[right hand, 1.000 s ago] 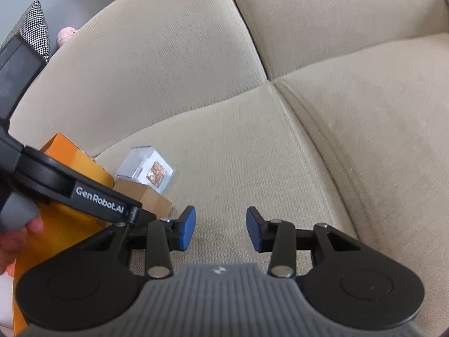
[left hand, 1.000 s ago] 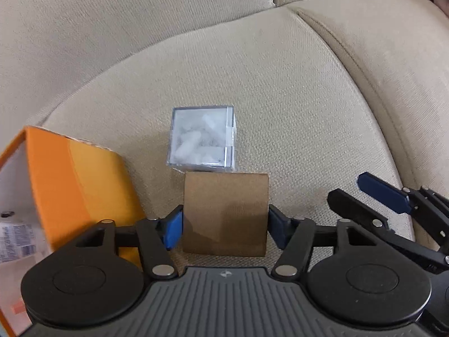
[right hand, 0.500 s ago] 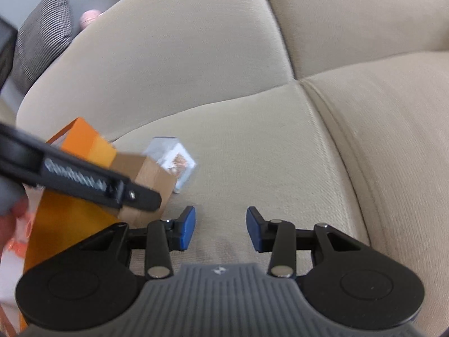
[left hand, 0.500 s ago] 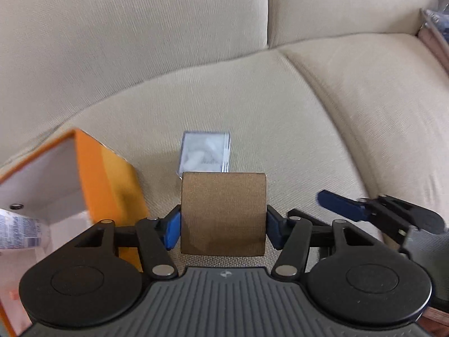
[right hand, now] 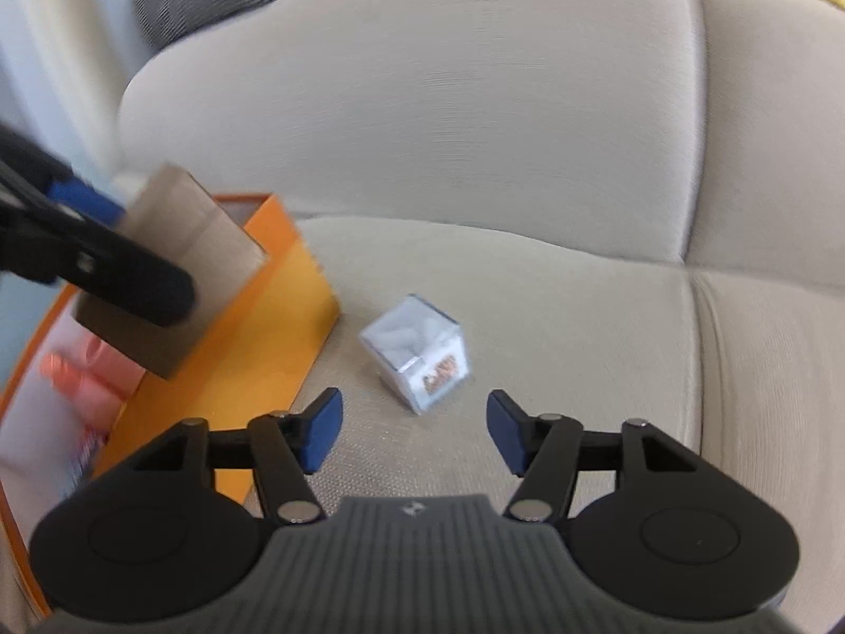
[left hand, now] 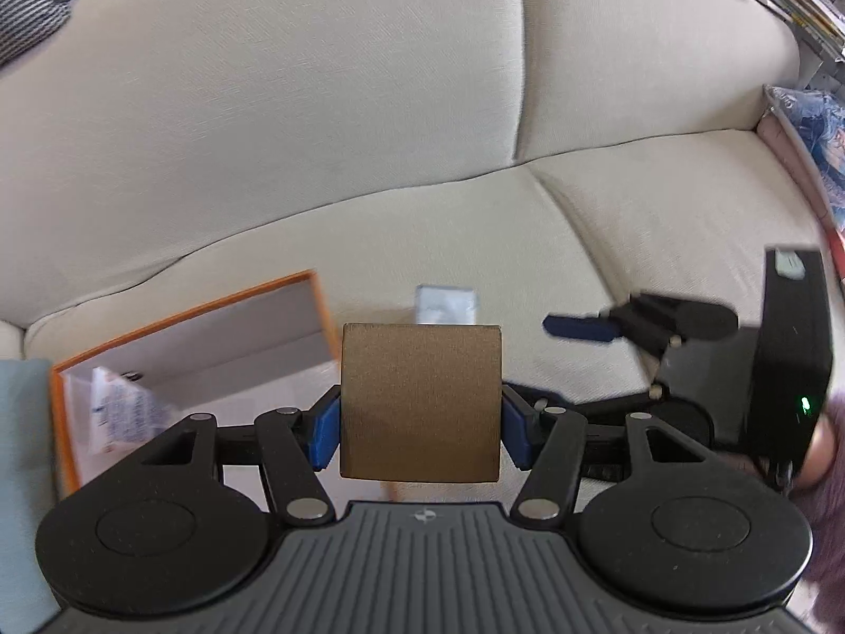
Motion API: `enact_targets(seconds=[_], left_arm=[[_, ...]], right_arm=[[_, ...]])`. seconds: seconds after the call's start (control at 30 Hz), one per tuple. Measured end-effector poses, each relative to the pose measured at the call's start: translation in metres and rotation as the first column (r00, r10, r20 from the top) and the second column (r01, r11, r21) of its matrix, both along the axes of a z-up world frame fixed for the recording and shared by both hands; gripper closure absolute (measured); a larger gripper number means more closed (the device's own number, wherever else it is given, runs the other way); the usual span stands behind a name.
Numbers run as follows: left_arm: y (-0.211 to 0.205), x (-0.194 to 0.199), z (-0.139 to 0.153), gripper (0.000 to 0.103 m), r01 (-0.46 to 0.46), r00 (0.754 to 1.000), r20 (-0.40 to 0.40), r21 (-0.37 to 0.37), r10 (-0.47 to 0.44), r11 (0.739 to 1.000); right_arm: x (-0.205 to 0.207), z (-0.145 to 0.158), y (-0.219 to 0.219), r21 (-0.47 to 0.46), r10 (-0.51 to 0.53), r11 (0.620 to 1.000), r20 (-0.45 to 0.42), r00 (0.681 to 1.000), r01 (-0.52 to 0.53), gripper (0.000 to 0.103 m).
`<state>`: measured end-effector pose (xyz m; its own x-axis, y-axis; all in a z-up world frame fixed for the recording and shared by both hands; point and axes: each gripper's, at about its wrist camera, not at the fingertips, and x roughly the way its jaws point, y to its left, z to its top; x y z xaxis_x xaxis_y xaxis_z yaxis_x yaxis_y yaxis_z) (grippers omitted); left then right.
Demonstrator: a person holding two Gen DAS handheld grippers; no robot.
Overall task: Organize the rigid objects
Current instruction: 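Grasp the brown cardboard cube with the left tool while the right tool grasps the clear cube, then carry the brown cube and clear cube over the shoebox with both tools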
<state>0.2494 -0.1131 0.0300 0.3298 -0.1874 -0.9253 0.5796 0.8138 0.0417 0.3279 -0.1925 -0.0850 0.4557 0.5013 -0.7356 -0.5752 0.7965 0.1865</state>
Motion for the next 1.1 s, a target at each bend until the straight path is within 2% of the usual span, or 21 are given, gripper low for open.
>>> enact_targets(seconds=[0.1,0.27,0.53,0.73,0.97,1.1], left_arm=[[0.015,0.008,-0.008,0.035,-0.039,0.999,-0.006,0.004,0.039,0.999],[0.045,0.019,-0.020,0.035,-0.097,0.995,-0.023,0.011,0.097,0.995],[0.071,0.040,-0.051,0.035,-0.106,0.990,-0.085,0.032,0.108,0.994],[0.081,0.050,-0.072,0.035,-0.091,0.988,-0.118,0.053,0.097,0.994],[0.082,0.047,-0.096,0.035,-0.005,0.994,-0.104,0.105,0.016,0.995],[0.086,0.046,-0.104,0.035,-0.075,0.993,-0.087,0.101,0.084,0.992]], right_arm=[[0.007,-0.004,0.018,-0.084,0.072,0.994,-0.005,0.997,-0.072,0.039],[0.021,-0.013,0.040,-0.183,0.120,0.976,-0.009,0.993,-0.119,0.036],[0.048,-0.018,0.067,-0.263,0.207,0.942,-0.032,0.978,-0.208,0.028],[0.073,-0.026,0.079,-0.251,0.230,0.937,-0.088,0.969,-0.245,0.028],[0.077,-0.029,0.092,-0.280,0.247,0.924,-0.088,0.965,-0.262,0.042],[0.073,-0.027,0.089,-0.289,0.241,0.922,-0.093,0.966,-0.258,0.044]])
